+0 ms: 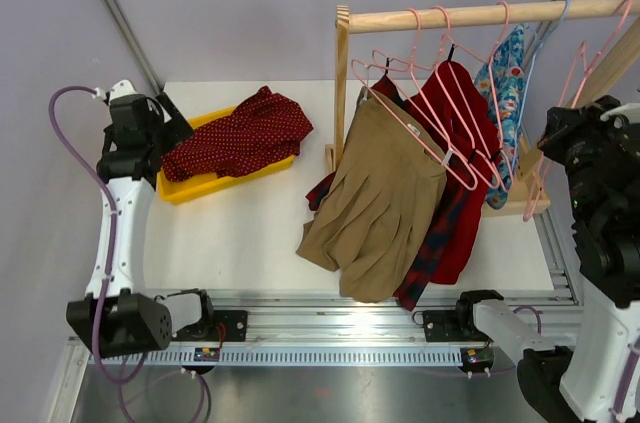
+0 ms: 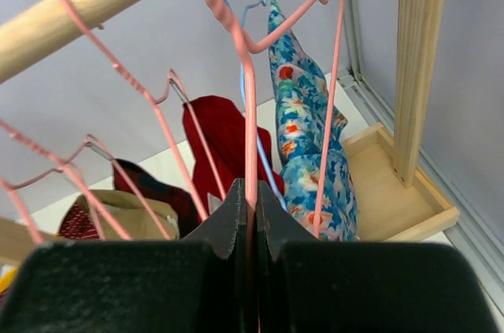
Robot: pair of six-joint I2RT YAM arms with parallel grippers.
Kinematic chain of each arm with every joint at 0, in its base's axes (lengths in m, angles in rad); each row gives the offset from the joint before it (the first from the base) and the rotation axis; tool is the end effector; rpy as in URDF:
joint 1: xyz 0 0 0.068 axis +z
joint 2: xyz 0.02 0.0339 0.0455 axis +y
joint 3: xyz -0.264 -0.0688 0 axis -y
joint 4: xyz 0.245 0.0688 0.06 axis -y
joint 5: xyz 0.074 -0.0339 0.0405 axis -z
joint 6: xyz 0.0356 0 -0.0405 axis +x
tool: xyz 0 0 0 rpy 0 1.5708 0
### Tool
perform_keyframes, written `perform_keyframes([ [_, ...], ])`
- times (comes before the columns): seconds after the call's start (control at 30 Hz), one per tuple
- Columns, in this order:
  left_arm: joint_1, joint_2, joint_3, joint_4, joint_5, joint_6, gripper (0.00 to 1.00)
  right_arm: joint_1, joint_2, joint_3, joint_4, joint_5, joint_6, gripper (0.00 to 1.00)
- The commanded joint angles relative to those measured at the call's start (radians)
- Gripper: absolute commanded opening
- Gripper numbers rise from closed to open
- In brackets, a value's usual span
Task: Remove the skirt from the hanger
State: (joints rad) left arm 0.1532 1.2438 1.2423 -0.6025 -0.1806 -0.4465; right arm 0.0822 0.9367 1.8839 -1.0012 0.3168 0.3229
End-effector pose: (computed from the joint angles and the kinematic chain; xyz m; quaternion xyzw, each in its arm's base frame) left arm 0.2659 0.0475 0.3612 -0.3005 0.8301 0.0113 0.4696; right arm 0.0663 -0.0057 0.5543 0.1938 0.6986 0.0245 0.6883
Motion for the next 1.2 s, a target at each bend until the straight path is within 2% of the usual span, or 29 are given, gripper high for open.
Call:
perform_keyframes([
  [0.0, -0.055, -0.121, 0.040, -0.048, 0.113, 0.152, 0.99, 0.007, 0.063, -0.034, 0.114, 0.067, -0.059, 0.00],
  [0.03, -0.079, -0.145, 0.019, -0.046, 0.066, 0.152, 0.99, 0.007, 0.077, -0.040, 0.146, 0.092, -0.068, 0.00],
  [0.13, -0.115, -0.268, -0.120, 0.058, 0.153, 0.149, 0.99, 0.007, 0.121, -0.034, 0.197, 0.149, -0.113, 0.00],
  [0.2, -0.116, -0.314, -0.162, 0.108, 0.150, 0.160, 0.99, 0.005, 0.145, -0.022, 0.223, 0.166, -0.152, 0.00],
  [0.37, -0.129, -0.320, -0.204, 0.133, 0.122, 0.167, 0.99, -0.008, 0.231, -0.017, 0.326, 0.219, -0.209, 0.00],
  [0.4, -0.129, -0.323, -0.213, 0.144, 0.128, 0.164, 0.99, -0.021, 0.243, -0.017, 0.335, 0.212, -0.209, 0.00],
  [0.53, -0.129, -0.311, -0.205, 0.122, 0.136, 0.158, 0.99, -0.195, 0.292, -0.031, 0.358, 0.026, -0.137, 0.00],
  [0.57, -0.129, -0.313, -0.213, 0.128, 0.141, 0.158, 0.99, -0.231, 0.294, -0.052, 0.365, 0.019, -0.128, 0.00],
  [0.8, -0.129, -0.316, -0.219, 0.125, 0.136, 0.160, 0.99, -0.300, 0.292, -0.152, 0.395, -0.088, -0.082, 0.00],
  [0.93, -0.127, -0.316, -0.224, 0.124, 0.132, 0.160, 0.99, -0.329, 0.240, -0.224, 0.403, -0.130, -0.050, 0.00],
  [1.17, -0.132, -0.310, -0.230, 0.124, 0.132, 0.161, 0.99, -0.345, 0.172, -0.316, 0.365, -0.105, -0.010, 0.00],
])
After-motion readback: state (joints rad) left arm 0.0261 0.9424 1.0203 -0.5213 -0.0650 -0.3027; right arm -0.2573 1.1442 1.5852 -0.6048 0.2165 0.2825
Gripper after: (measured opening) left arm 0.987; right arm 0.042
